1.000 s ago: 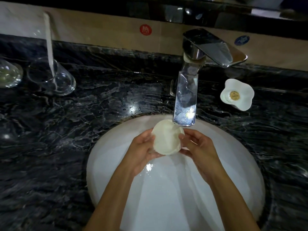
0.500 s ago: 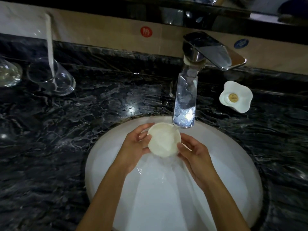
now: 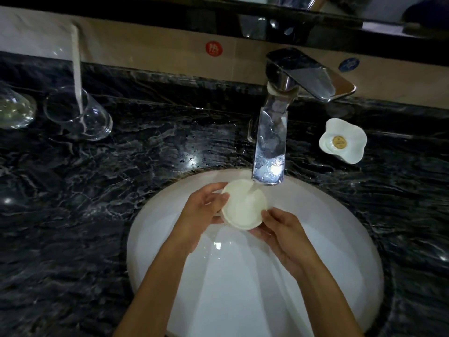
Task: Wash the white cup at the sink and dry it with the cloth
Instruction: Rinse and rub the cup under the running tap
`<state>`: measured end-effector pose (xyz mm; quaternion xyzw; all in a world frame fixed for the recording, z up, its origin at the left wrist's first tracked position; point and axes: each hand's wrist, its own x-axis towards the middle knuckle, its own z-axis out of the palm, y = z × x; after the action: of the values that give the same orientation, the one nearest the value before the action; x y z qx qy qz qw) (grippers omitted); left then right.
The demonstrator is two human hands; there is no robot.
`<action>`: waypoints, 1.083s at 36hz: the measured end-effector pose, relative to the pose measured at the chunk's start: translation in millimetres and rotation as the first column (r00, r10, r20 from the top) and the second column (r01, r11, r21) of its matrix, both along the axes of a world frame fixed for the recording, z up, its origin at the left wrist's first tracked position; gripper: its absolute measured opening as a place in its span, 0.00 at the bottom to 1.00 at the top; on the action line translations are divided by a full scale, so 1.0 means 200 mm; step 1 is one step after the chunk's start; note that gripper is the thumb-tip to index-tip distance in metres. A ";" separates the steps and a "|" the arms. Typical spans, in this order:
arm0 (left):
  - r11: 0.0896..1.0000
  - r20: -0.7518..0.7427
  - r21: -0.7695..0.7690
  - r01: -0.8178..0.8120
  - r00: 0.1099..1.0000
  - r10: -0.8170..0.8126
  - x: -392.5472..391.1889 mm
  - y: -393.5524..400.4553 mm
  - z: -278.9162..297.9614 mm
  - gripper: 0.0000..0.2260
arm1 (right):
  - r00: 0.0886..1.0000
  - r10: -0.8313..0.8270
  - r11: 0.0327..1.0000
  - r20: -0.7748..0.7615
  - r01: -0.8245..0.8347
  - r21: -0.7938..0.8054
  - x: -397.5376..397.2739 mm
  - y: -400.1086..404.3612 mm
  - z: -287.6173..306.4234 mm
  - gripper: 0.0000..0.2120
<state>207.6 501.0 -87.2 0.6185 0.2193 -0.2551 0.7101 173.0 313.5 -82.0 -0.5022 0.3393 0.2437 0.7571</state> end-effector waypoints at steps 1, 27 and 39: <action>1.000 0.010 0.006 0.009 1.000 -0.009 0.00 0.01 0.00 0.12 | 1.000 -0.020 1.000 0.002 0.020 0.022 -0.01 0.01 -0.01 0.11; 0.980 -0.042 -0.158 -0.125 0.992 0.120 -0.14 0.02 0.10 0.09 | 0.961 0.186 0.922 0.205 -0.099 -0.374 0.02 -0.13 0.21 0.11; 0.980 -0.082 -0.156 -0.122 0.990 0.110 -0.19 0.03 0.17 0.12 | 0.809 0.094 0.963 0.580 0.074 -0.258 0.27 -0.11 0.76 0.14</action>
<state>170.5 507.6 -52.3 0.5356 0.2597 -0.2526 0.7628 226.8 291.2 70.5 -0.6524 0.1159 0.0324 0.7483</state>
